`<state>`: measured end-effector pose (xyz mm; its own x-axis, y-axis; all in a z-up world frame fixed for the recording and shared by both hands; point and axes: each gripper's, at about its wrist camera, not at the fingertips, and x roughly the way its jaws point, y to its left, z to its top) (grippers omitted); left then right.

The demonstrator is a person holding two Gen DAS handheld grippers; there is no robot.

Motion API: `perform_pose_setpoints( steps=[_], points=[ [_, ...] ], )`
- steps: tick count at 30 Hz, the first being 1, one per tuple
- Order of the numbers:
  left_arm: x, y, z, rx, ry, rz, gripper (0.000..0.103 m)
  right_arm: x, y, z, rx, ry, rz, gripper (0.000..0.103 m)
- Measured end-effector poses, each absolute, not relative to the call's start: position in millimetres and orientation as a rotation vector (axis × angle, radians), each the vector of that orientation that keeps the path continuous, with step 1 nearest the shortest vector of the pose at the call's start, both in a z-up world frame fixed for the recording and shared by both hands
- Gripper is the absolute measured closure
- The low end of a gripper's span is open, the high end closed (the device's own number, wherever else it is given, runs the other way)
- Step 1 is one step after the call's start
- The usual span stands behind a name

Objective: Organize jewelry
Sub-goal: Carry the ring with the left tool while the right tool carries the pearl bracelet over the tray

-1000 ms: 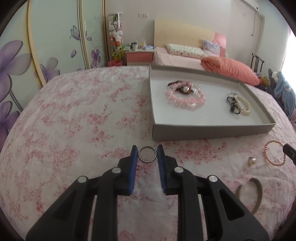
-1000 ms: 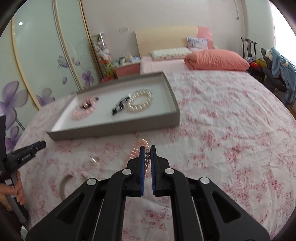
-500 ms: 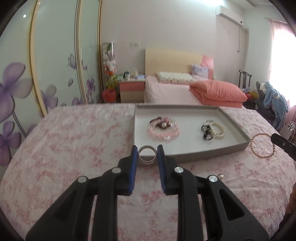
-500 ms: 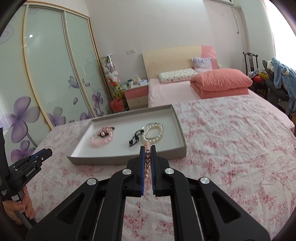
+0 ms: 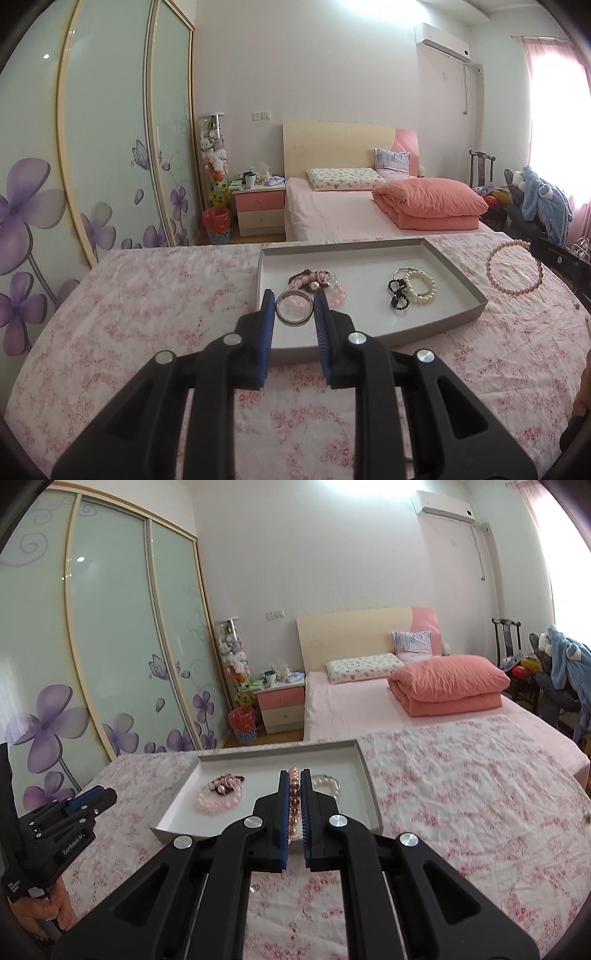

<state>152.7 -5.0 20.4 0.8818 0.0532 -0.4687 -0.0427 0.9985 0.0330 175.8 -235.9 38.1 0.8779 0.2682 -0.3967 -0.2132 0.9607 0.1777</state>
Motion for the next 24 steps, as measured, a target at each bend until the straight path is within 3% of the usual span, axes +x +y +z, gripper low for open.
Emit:
perform_pose_setpoints(
  steps=[24],
  points=[
    [231.8,-13.1,16.0,0.017,0.502,0.044,0.081,245.6,-208.7,38.5,0.103,0.418,0.261,0.096]
  ],
)
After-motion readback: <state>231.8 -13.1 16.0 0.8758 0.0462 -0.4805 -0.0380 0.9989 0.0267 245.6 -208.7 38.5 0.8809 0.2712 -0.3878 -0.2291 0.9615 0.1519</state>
